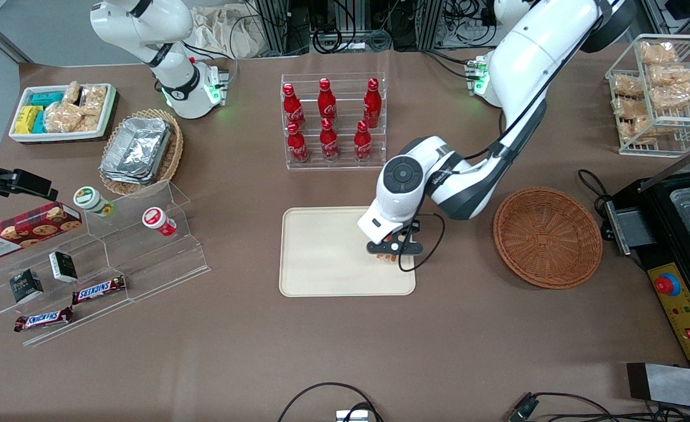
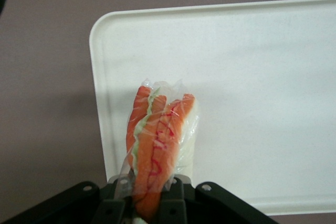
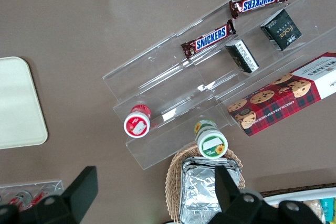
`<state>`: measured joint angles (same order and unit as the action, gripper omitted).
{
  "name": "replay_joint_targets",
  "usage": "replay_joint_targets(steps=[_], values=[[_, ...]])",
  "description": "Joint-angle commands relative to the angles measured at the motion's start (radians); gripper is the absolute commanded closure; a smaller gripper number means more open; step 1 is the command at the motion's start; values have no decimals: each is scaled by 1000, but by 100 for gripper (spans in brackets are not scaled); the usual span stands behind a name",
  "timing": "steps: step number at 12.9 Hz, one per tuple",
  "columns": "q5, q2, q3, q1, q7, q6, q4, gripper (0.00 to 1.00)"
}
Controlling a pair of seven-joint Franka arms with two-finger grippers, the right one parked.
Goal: Place sandwich from basket to tray
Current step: 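Lower the sandwich onto the tray and open the left gripper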
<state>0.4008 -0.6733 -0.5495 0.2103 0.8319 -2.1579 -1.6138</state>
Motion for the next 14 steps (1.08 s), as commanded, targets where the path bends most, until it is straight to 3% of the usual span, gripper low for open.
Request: replay_joint_targets(steps=[1,4,7,9,10,11,12,13,14], values=[[39,-46,8,31,35,32,52,92],[104,-80,8,40,59,32,52,92],[108,-89,8,40,61,32,51,92],[119,-95,8,46,61,32,52,86],[121,-95,8,46,61,32,52,77],[121,-97,8,46,61,32,52,50],[122,-98,8,46,59,32,52,12],[122,-97,8,46,61,32,52,0],[124,-97,8,46,61,32,52,0]])
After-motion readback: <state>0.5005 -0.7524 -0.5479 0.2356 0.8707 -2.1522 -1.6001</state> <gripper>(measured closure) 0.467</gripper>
